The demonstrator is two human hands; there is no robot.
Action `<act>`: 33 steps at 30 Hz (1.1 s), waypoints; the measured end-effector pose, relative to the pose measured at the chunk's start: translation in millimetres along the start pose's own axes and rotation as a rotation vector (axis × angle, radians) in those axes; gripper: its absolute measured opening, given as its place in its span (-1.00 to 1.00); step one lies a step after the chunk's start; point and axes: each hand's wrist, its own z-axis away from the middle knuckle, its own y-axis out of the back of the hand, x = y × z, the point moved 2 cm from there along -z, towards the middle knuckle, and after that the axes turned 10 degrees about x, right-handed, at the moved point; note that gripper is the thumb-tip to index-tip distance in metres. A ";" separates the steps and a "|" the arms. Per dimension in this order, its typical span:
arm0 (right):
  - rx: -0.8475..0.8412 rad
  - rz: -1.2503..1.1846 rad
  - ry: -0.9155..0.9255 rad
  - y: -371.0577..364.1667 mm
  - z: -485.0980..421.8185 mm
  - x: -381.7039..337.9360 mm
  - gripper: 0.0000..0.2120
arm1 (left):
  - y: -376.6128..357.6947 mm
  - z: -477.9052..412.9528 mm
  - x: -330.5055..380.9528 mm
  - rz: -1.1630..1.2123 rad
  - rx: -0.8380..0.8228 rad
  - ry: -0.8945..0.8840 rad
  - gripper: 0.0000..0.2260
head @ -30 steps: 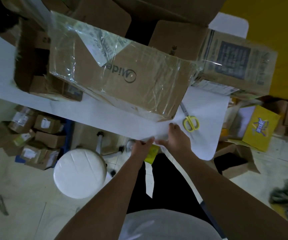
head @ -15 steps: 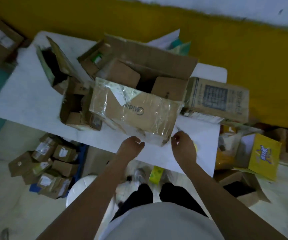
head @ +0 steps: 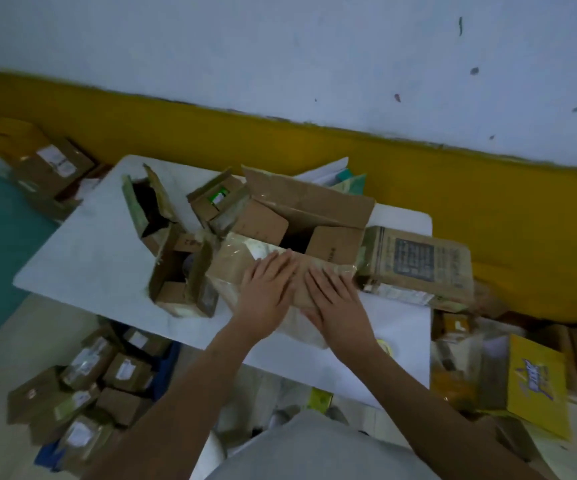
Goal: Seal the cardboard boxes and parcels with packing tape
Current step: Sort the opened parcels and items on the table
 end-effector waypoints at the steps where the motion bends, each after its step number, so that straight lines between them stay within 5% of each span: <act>1: -0.009 0.031 0.020 -0.9 -0.2 1.3 -0.43 | -4.8 3.7 -1.7 -0.050 -0.007 -0.019 -0.53; 14: -0.043 0.055 0.125 11.3 -2.6 5.6 -0.43 | -7.5 5.7 -4.5 -0.057 0.001 -0.059 -0.40; 19: -0.053 -0.021 0.106 27.5 -10.6 6.1 -0.41 | 9.3 -5.9 -19.5 -0.006 -0.007 0.089 -0.34; 26: -0.231 -0.147 -0.264 50.5 -26.8 30.6 0.24 | 28.3 -29.6 -9.9 -0.077 -0.261 -0.127 -0.02; 29: -0.249 -0.258 -0.287 59.7 -31.7 39.3 0.00 | 33.7 -36.6 -0.4 -0.191 -0.273 -0.217 0.08; 33: 0.202 -0.379 -0.393 82.4 -44.9 48.7 -0.46 | 37.0 -36.2 10.4 -0.263 -0.034 -0.316 0.02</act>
